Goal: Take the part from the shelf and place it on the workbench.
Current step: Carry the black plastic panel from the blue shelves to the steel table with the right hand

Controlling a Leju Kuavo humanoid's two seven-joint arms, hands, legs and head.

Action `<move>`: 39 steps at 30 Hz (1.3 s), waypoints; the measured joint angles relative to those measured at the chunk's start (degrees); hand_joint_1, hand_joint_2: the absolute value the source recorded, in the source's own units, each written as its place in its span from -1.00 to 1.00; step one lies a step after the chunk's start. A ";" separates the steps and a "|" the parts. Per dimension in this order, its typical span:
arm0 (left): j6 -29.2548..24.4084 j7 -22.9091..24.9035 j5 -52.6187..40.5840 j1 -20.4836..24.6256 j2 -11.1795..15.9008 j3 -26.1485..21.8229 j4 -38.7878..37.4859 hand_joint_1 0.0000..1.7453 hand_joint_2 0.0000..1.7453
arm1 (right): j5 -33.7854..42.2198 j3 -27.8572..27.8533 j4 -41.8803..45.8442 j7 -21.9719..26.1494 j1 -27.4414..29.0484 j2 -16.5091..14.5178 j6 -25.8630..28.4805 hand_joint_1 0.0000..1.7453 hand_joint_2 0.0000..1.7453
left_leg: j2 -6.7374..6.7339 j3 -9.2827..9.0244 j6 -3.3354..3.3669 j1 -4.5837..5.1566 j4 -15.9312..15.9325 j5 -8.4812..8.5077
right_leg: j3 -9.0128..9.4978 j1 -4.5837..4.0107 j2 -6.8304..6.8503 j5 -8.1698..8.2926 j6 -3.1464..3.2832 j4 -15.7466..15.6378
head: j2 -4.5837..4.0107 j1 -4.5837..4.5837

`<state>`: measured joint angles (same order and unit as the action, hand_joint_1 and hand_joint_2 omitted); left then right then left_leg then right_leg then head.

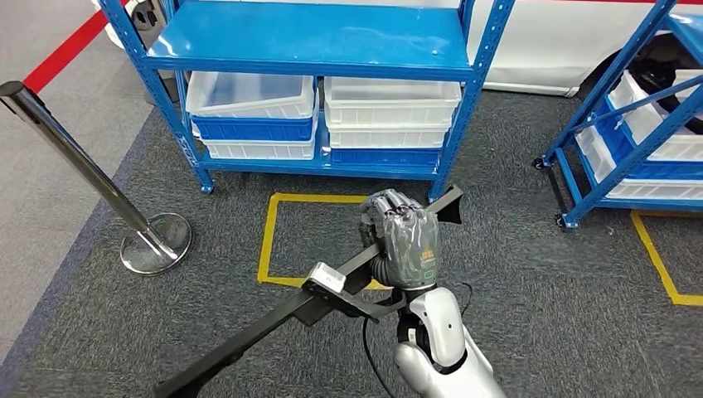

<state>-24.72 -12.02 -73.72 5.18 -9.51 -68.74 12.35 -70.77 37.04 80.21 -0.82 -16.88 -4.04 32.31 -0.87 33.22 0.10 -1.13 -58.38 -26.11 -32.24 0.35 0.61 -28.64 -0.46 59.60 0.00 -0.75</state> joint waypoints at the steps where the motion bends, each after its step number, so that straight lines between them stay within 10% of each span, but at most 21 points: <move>1: 0.00 0.00 0.00 0.02 -0.01 -0.04 0.00 -1.00 1.00 | -0.01 -0.49 0.18 0.02 0.41 0.13 0.19 1.00 1.00 | -0.04 0.13 -0.40 0.03 0.04 0.17 | -0.05 -0.22 -0.06 0.05 0.21 -0.17 | 0.00 0.02; 4: -0.02 0.00 0.01 -0.01 0.03 -0.26 0.00 -1.00 1.00 | -0.06 -2.13 0.63 0.10 1.63 0.56 0.51 1.00 1.00 | 0.01 0.67 -1.34 -0.13 -0.79 -0.53 | -0.27 0.02 -0.23 0.82 1.33 -0.72 | 0.00 0.03; 8: -0.06 0.18 0.02 -0.17 0.06 -0.39 0.00 -1.00 1.00 | -0.21 -3.21 0.99 0.16 2.51 0.74 0.77 1.00 1.00 | 0.30 5.54 -1.74 -0.18 -12.68 -7.43 | -0.78 0.02 -0.40 1.44 2.27 -0.93 | 0.00 0.05; 10: -0.09 0.31 0.02 -0.22 0.05 -0.41 0.00 -1.00 1.00 | -0.28 -3.82 1.10 0.17 3.44 0.89 0.98 1.00 1.00 | 0.31 6.21 -1.68 -0.17 -15.14 -7.51 | -0.94 -0.23 -0.57 1.49 2.35 -0.74 | 0.00 0.05; 15: -0.16 0.37 0.07 -0.26 0.22 -0.46 0.00 -1.00 1.00 | -0.52 -5.56 2.35 0.37 4.88 1.09 1.86 1.00 1.00 | 1.18 -1.11 -0.50 0.22 -0.88 -1.36 | -1.49 -0.69 -1.36 1.55 1.89 -0.07 | 0.00 0.02; 19: -0.14 0.33 0.04 -0.20 0.14 -0.46 0.00 -1.00 1.00 | -0.77 -6.85 3.67 0.56 6.39 1.39 2.34 1.00 1.00 | 0.88 -1.30 0.35 0.06 0.52 -0.95 | -2.19 -0.59 -1.48 1.10 0.77 0.76 | 0.00 -0.05; 23: -0.17 0.35 0.11 -0.29 0.07 -0.50 0.00 -1.00 1.00 | -0.95 -8.33 4.91 0.68 7.76 1.89 3.06 1.00 1.00 | 0.23 -1.08 1.13 -0.20 0.97 -0.39 | -7.19 0.00 -1.26 -5.48 -0.31 12.27 | 0.00 -0.25; 25: -0.19 0.37 0.11 -0.31 0.09 -0.50 0.00 -1.00 1.00 | -0.96 -9.23 5.51 0.73 8.83 2.14 3.57 1.00 1.00 | 0.10 -0.95 1.08 -0.24 0.77 -0.42 | -8.21 0.47 -1.12 -5.83 -0.71 15.23 | 0.00 -0.26; 30: -0.25 0.45 0.11 -0.33 -0.02 -0.50 0.00 -1.00 1.00 | 0.30 -11.69 7.92 1.59 10.77 2.45 5.16 1.00 1.00 | -0.04 -0.69 -0.21 -0.28 -0.35 -0.98 | -0.94 0.71 0.09 0.21 -0.87 1.36 | 0.00 -0.23; 34: -0.33 0.45 0.11 -0.34 -0.01 -0.51 0.00 -1.00 1.00 | 2.71 -13.31 9.58 2.90 12.61 2.55 5.70 1.00 1.00 | -0.27 -0.40 -1.63 -0.39 -0.57 -1.32 | -1.00 0.45 -0.36 0.56 0.66 0.29 | 0.00 -0.16; 39: -0.32 0.42 0.11 -0.36 0.03 -0.52 0.00 -1.00 1.00 | 5.28 -14.17 10.69 4.62 14.00 2.56 6.46 1.00 1.00 | 0.29 5.63 -1.92 -0.45 -14.82 -9.03 | -1.30 0.08 -0.92 1.09 2.06 -0.05 | 0.00 -0.16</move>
<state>-25.04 -11.61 -73.61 4.82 -9.49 -69.26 12.35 -65.49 22.87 90.91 3.80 -2.88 -1.49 38.77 -0.58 38.85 -1.82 -1.58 -73.20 -35.14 -33.54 0.42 -0.31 -27.55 1.59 59.55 0.00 -0.91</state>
